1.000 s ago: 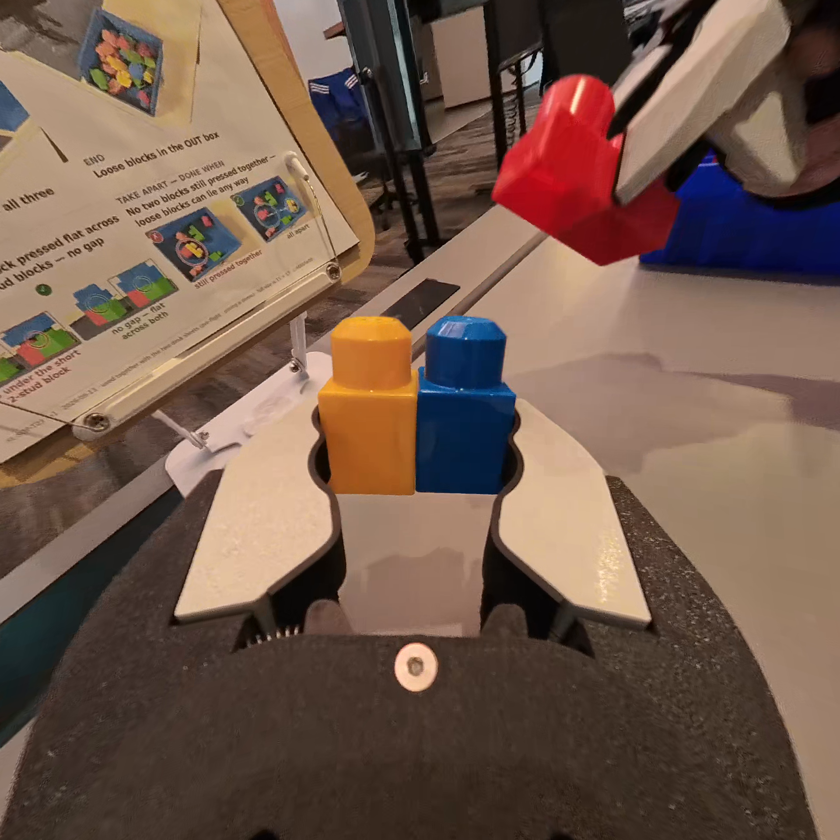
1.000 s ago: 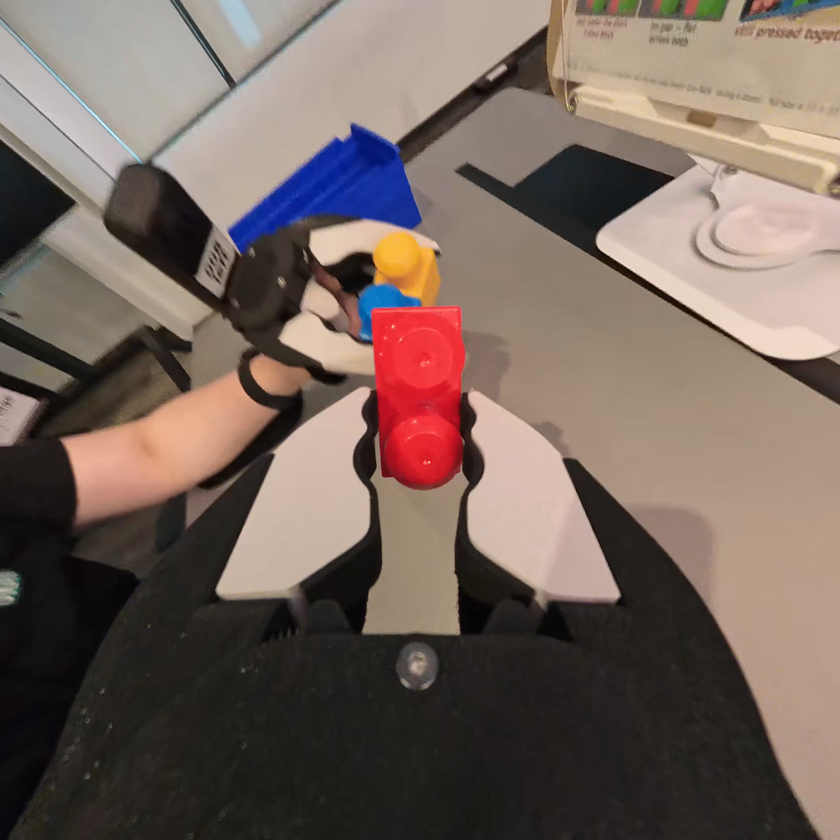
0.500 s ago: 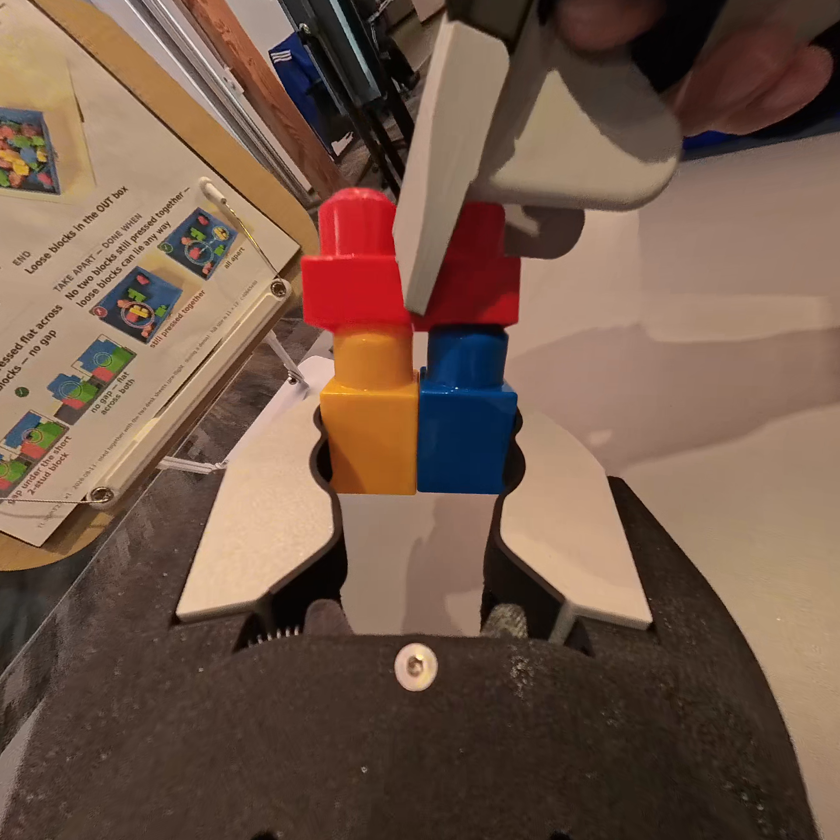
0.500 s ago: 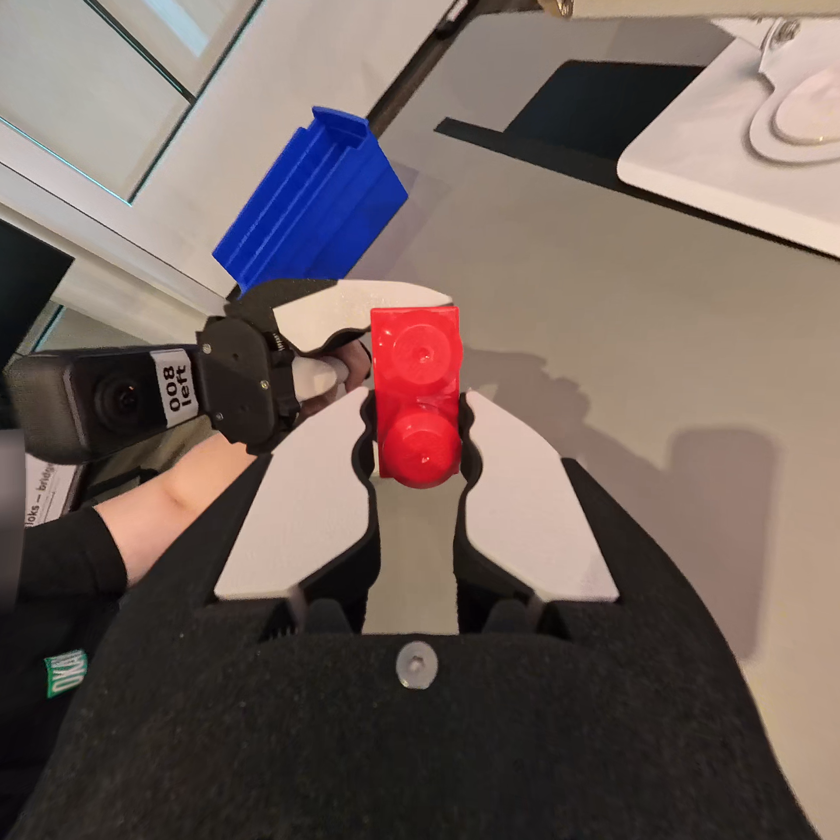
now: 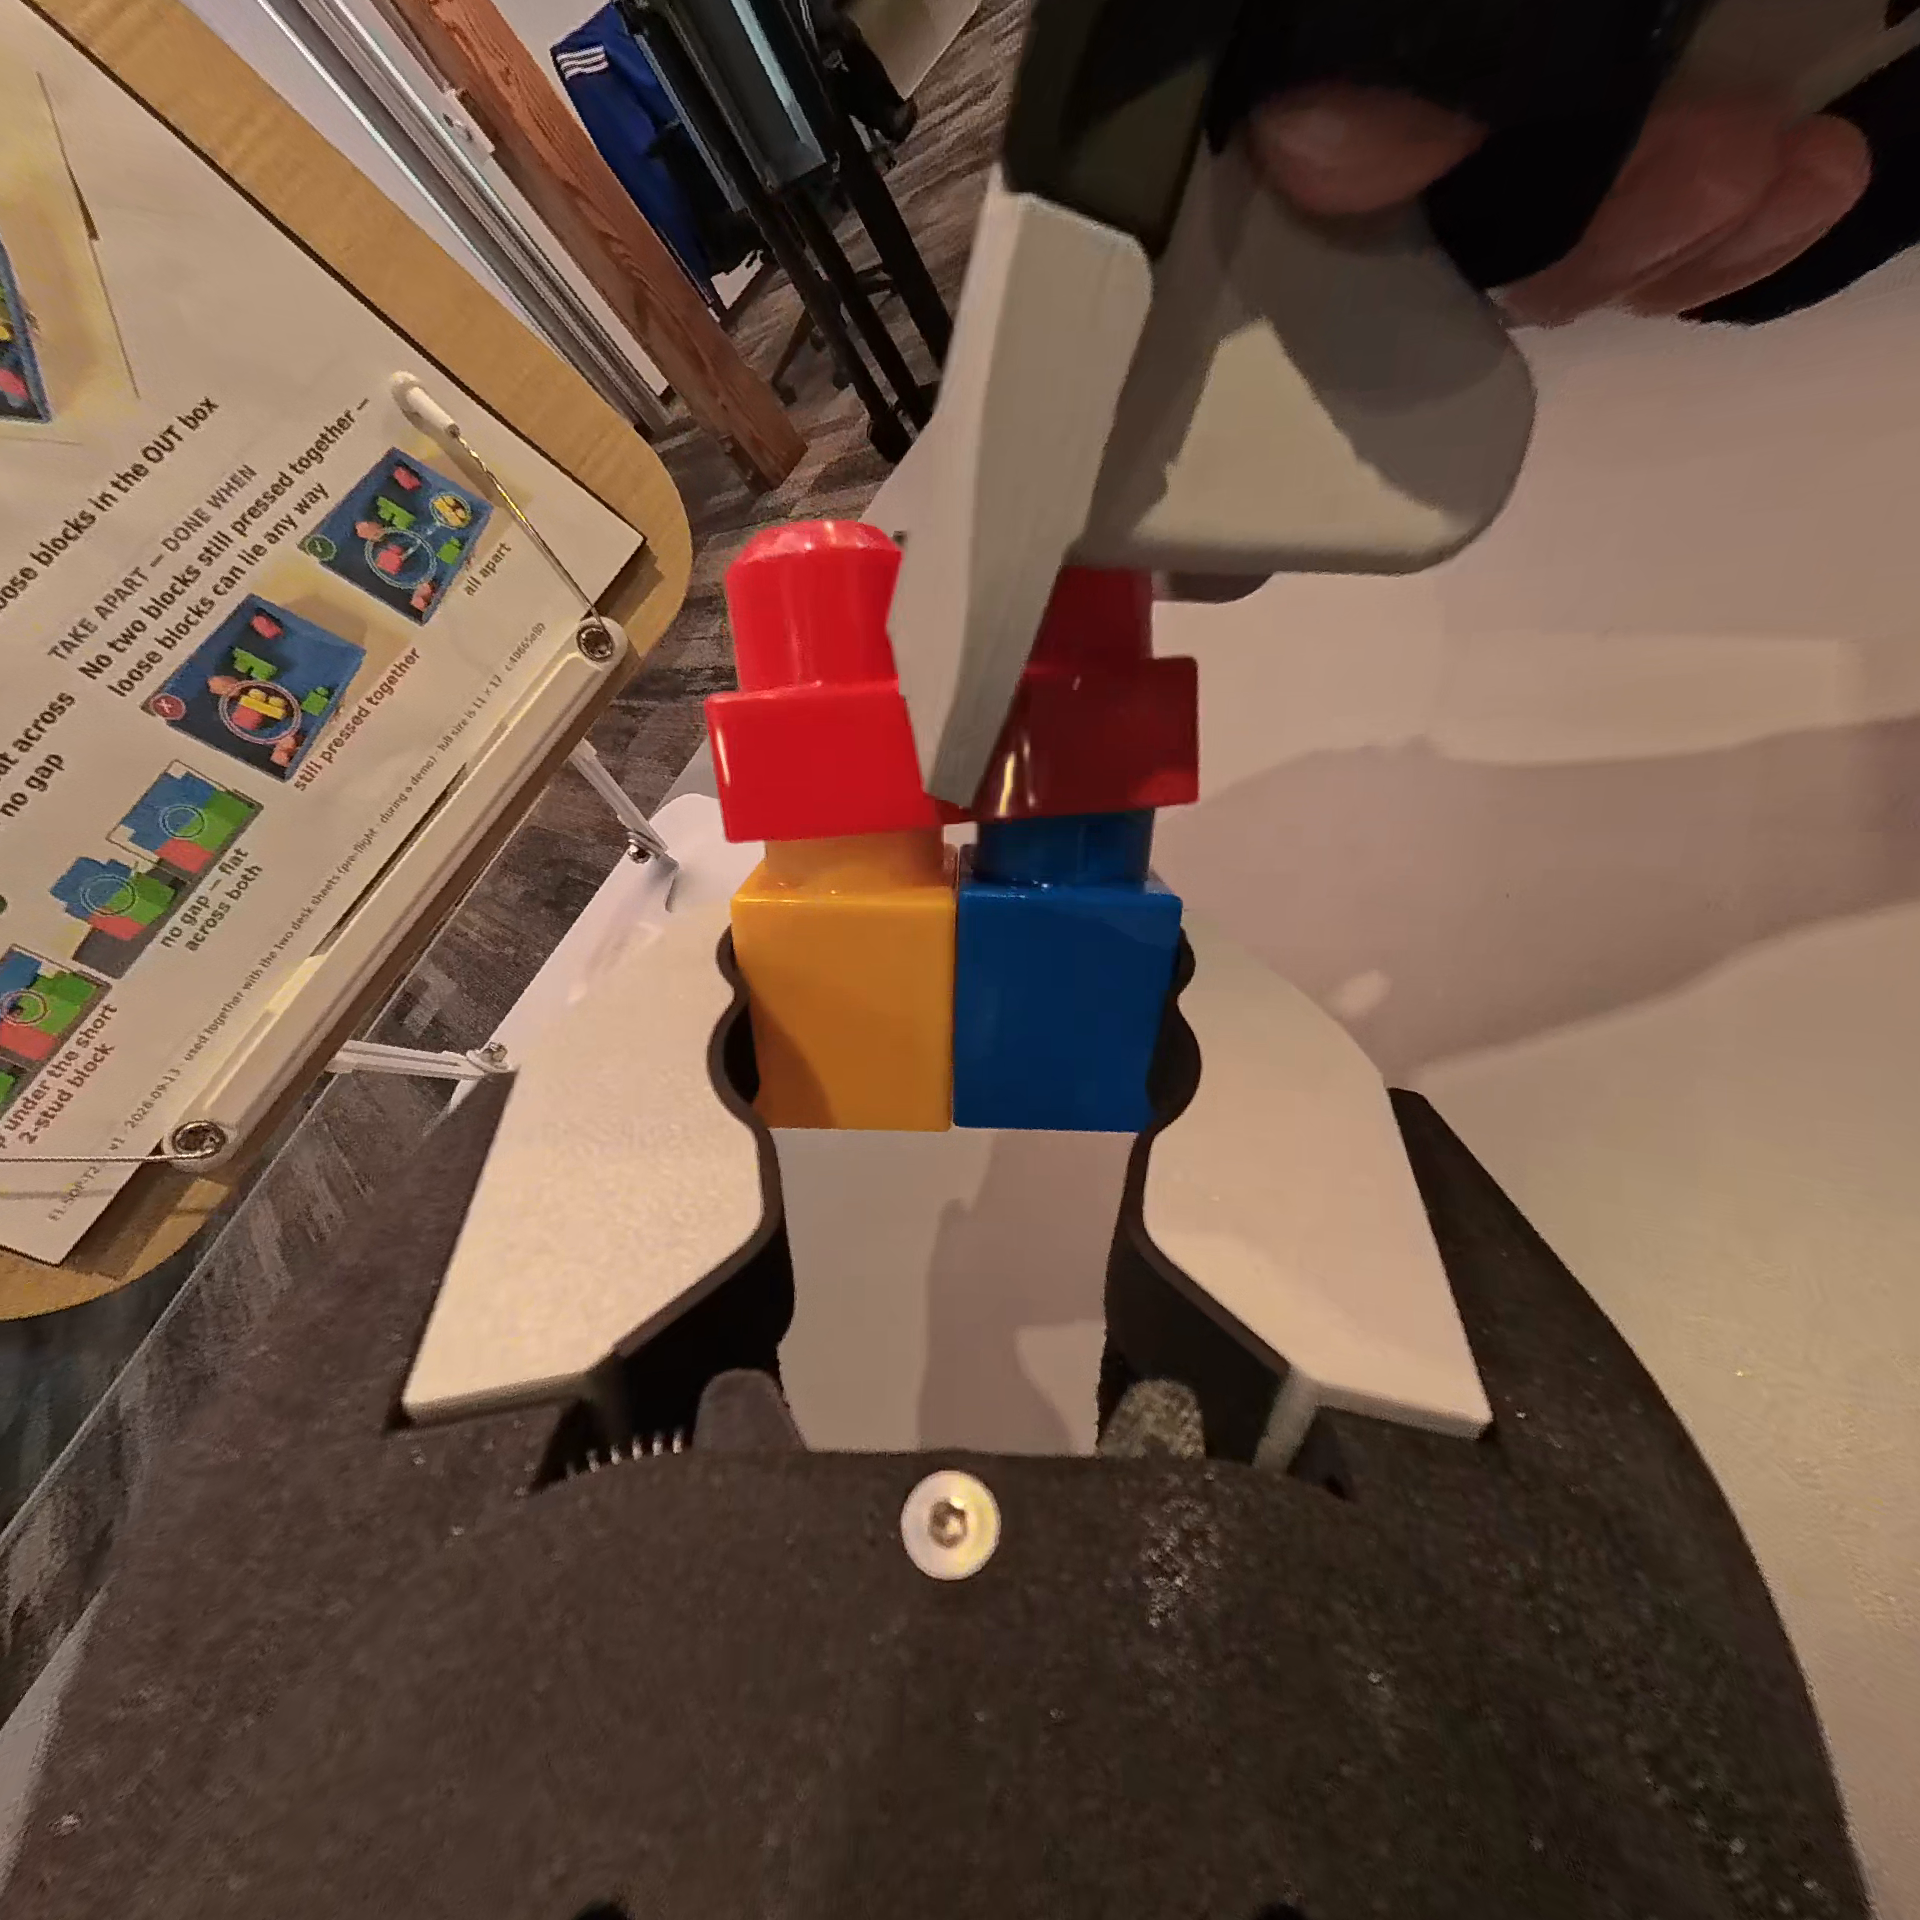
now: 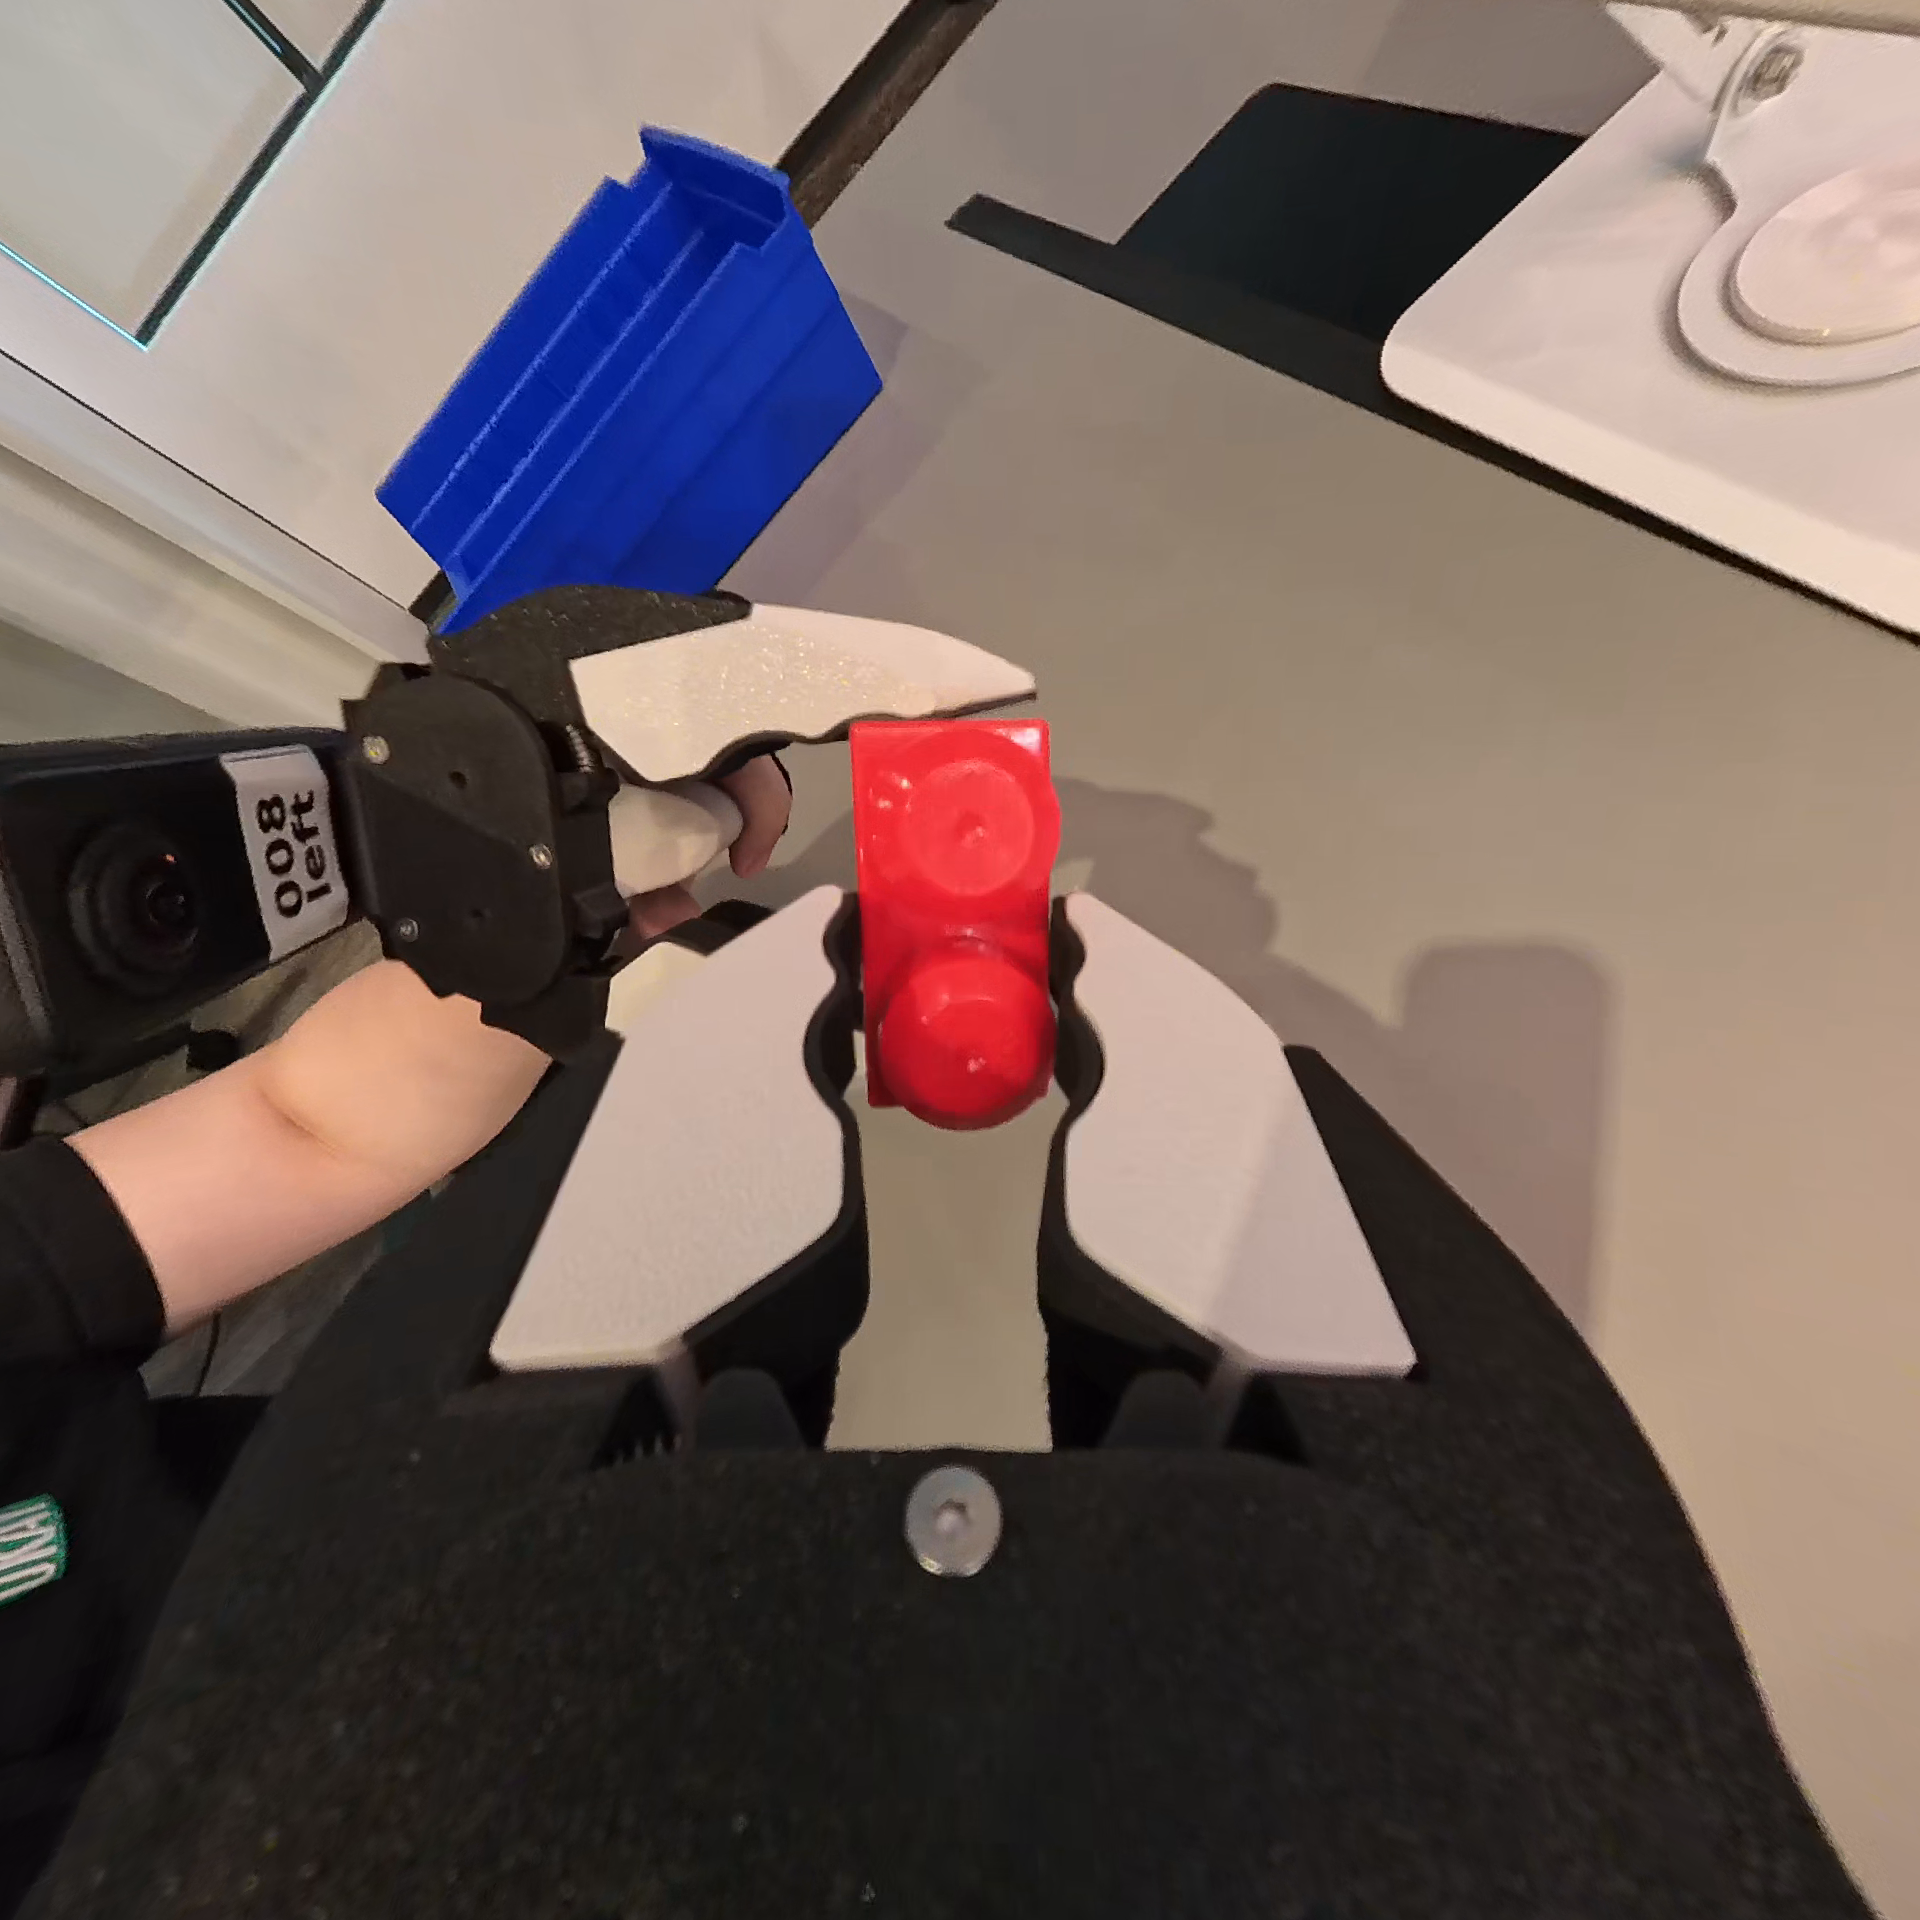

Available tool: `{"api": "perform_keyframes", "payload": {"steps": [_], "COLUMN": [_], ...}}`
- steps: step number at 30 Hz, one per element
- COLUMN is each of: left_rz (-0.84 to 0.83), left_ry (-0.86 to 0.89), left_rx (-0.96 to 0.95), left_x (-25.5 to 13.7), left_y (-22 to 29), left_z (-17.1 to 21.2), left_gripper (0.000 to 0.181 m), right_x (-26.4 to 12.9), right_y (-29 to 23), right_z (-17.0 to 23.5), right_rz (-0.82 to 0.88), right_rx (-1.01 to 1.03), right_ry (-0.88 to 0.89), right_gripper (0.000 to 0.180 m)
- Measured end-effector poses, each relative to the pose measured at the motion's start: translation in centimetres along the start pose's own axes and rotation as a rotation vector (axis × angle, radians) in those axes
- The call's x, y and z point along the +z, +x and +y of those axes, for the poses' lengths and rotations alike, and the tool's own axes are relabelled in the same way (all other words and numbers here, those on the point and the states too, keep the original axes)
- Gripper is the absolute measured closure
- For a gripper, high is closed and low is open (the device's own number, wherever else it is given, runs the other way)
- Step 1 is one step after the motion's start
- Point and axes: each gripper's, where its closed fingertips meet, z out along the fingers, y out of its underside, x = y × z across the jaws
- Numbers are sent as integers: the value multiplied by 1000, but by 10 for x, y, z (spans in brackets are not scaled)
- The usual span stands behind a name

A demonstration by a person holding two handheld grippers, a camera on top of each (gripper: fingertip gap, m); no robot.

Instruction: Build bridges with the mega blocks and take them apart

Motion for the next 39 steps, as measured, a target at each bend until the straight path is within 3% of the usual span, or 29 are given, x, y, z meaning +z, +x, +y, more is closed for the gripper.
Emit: {"api": "perform_keyframes", "payload": {"steps": [20, 39], "left_rz": [-27, -65], "left_ry": [25, -11], "left_rx": [-62, -169], "left_x": [-3, -1], "left_y": [1, -7], "left_z": [-9, -1], "left_gripper": [107, 107], "right_x": [-5, 8], "right_y": [-6, -2], "right_z": [-6, -13], "right_rz": [26, 153], "right_rx": [-66, -131], "right_ry": [40, 92], "right_gripper": [147, 146]}}
